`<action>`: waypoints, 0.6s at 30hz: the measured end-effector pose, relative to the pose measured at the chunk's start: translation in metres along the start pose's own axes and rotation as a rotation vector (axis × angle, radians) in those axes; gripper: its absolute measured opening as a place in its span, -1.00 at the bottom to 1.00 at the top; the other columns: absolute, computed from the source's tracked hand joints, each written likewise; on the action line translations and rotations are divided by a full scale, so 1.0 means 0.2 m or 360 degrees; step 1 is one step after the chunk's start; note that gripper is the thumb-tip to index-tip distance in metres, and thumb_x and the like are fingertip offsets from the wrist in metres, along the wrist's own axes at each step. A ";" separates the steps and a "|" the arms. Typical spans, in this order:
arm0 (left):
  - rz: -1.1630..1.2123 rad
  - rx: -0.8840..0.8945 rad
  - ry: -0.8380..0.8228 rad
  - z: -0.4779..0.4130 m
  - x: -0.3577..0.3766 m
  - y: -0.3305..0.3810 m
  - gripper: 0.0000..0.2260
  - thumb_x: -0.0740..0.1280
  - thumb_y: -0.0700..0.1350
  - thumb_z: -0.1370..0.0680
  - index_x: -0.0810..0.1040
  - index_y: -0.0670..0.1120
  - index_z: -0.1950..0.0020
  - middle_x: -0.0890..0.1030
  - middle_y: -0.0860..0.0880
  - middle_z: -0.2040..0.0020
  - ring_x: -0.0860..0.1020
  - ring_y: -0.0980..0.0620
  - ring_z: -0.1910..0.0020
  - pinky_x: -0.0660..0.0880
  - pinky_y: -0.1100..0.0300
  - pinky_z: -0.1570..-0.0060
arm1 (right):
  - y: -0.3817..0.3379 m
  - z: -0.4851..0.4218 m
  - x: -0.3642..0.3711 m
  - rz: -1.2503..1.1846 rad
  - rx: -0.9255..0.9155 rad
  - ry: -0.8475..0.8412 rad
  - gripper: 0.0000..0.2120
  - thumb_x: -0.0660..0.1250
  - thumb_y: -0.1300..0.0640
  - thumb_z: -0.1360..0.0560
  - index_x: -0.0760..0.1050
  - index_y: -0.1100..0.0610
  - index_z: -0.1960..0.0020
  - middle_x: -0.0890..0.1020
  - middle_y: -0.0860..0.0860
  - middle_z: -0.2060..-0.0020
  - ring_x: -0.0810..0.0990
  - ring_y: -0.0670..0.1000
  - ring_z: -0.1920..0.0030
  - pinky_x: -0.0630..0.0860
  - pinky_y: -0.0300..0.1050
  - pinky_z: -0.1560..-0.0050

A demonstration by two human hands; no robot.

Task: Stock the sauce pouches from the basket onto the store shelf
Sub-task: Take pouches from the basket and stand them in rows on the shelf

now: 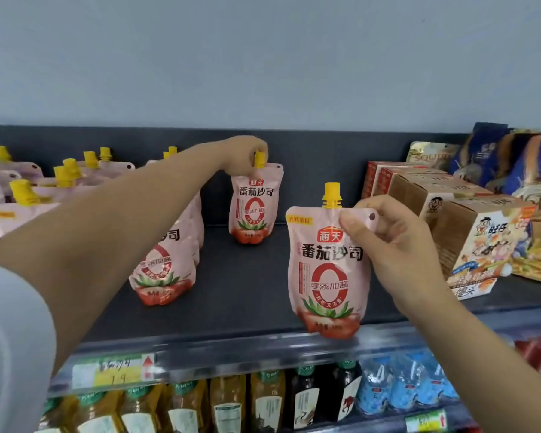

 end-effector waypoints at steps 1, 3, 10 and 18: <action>-0.0002 0.0015 -0.0003 -0.01 0.01 0.00 -0.81 0.43 -0.21 -0.45 0.43 -0.09 0.07 0.49 -0.04 0.06 0.46 -0.03 0.09 0.34 0.15 0.16 | 0.00 0.00 0.00 -0.0003 0.0008 0.0001 -0.96 0.38 0.15 -0.48 0.53 0.09 0.11 0.69 0.02 0.23 0.69 -0.06 0.24 0.56 -0.28 0.34; 0.0000 0.0029 0.0006 -0.02 0.03 0.00 -0.81 0.43 -0.18 -0.46 0.43 -0.08 0.05 0.49 -0.03 0.04 0.46 -0.02 0.07 0.34 0.16 0.14 | 0.01 0.00 0.01 -0.0010 0.0031 0.0002 -0.95 0.38 0.12 -0.47 0.53 0.10 0.11 0.69 0.02 0.22 0.70 -0.06 0.23 0.57 -0.27 0.32; -0.0091 0.0053 0.0056 -0.07 0.09 0.01 -0.82 0.38 -0.14 -0.49 0.44 -0.09 -0.03 0.50 -0.04 0.00 0.47 -0.05 0.04 0.38 0.12 0.13 | 0.04 -0.01 0.04 -0.0107 0.0098 -0.0025 -0.85 0.36 0.06 -0.45 0.51 0.14 0.08 0.70 -0.02 0.26 0.70 -0.06 0.24 0.57 -0.27 0.32; -0.0140 -0.0019 0.0142 -0.06 0.07 0.02 -0.72 0.42 -0.12 -0.45 0.43 -0.02 -0.10 0.53 -0.03 -0.06 0.49 -0.03 0.02 0.37 0.13 0.15 | 0.07 0.00 0.04 -0.0238 0.0110 -0.0050 -0.89 0.37 0.01 -0.42 0.53 0.03 0.13 0.70 0.00 0.27 0.70 -0.05 0.25 0.57 -0.24 0.32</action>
Point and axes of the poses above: each hand's wrist, its own z-axis away from the middle knuckle, its own x-axis out of the palm, y = z × x, the point moved 5 cm from there along -z, towards the middle knuckle
